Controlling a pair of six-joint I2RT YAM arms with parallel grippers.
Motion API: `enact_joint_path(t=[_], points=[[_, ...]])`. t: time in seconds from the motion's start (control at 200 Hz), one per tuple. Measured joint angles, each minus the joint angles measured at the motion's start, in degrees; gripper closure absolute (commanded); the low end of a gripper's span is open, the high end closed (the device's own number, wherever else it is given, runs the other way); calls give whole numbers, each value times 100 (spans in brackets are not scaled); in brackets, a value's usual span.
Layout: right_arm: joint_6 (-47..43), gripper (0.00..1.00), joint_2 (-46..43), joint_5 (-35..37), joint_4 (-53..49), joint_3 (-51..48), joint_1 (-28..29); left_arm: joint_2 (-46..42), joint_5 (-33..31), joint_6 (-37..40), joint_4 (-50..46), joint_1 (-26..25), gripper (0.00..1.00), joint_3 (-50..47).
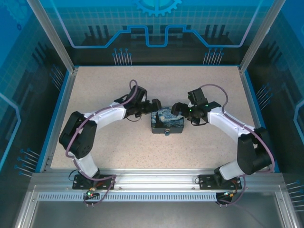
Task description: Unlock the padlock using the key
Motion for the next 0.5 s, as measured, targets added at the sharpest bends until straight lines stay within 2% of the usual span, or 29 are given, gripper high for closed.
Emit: enact_joint_path(t=[0.17,0.31,0.5], points=[[-103,0,-249,223,-63,-2,-9,-199,-472,243,-822,409,1,577],[-186,0,-256,284,-146,-4,-9,96,-737,192,-1427,544,4,1388],[-201,0,-332,315,-162,-164,-7,1276,-859,-844,-2072,522,17,2470]])
